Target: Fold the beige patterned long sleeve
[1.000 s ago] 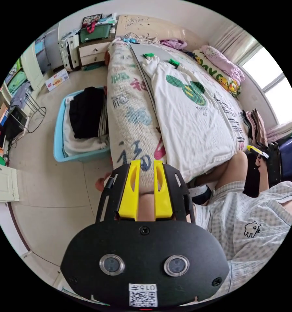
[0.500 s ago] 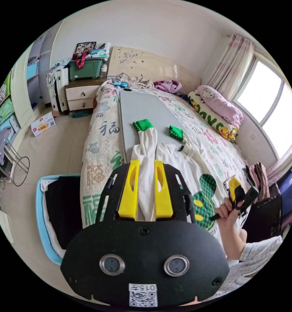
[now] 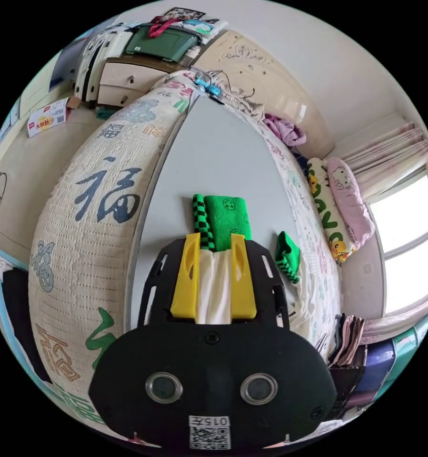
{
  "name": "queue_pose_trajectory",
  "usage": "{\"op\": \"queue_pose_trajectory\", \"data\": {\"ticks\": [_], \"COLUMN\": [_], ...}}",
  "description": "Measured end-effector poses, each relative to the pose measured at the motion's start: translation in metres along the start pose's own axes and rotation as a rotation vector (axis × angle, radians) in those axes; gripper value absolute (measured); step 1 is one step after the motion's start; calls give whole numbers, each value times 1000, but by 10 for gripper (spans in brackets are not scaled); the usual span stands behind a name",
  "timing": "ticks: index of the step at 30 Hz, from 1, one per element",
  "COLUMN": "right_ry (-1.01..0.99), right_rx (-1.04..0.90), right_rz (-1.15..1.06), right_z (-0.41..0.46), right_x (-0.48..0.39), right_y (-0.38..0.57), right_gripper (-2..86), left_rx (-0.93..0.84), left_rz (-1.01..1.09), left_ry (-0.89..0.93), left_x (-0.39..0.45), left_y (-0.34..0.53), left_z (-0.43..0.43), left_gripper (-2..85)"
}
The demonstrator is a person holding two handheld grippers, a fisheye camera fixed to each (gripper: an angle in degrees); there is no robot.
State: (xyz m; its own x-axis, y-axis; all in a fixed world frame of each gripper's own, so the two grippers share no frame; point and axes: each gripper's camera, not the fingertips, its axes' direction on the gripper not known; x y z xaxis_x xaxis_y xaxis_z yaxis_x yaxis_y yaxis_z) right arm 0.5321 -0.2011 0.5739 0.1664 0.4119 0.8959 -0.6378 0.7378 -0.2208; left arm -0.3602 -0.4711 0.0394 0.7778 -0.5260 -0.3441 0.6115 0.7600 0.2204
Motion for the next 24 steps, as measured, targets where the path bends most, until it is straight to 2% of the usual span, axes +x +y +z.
{"op": "queue_pose_trajectory", "data": {"ticks": [1, 3, 7, 10, 13, 17, 20, 22, 24], "right_ry": [-7, -15, 4, 45, 67, -115, -205, -233, -210], "right_rx": [-5, -11, 1, -23, -151, -340, -494, -629, -799], "right_rz": [-15, -38, -51, -112, -281, -437, -552, -639, -842], "right_z": [1, 2, 0, 6, 34, 65, 98, 127, 166], "right_x": [4, 10, 34, 40, 28, -9, -51, -77, -108], "right_y": [4, 11, 34, 48, 76, 96, 135, 177, 254], "right_gripper": [110, 108, 100, 97, 95, 97, 104, 109, 116], "left_rx": [-12, 6, 299, 449, 557, 600, 634, 626, 641], "left_rz": [-11, -8, 59, 166, 227, 114, -14, -50, -40], "left_ry": [4, 7, -85, -208, -239, -113, -52, 16, 107], "left_x": [1, 4, 9, 4, -17, -83, -131, -153, -169], "left_y": [1, 6, 50, 115, 220, 372, 449, 474, 493], "left_z": [-1, -16, -130, -232, -313, -358, -357, -350, -345], "left_gripper": [29, 10, -2, -4, -5, -5, -7, -7, -7]}}
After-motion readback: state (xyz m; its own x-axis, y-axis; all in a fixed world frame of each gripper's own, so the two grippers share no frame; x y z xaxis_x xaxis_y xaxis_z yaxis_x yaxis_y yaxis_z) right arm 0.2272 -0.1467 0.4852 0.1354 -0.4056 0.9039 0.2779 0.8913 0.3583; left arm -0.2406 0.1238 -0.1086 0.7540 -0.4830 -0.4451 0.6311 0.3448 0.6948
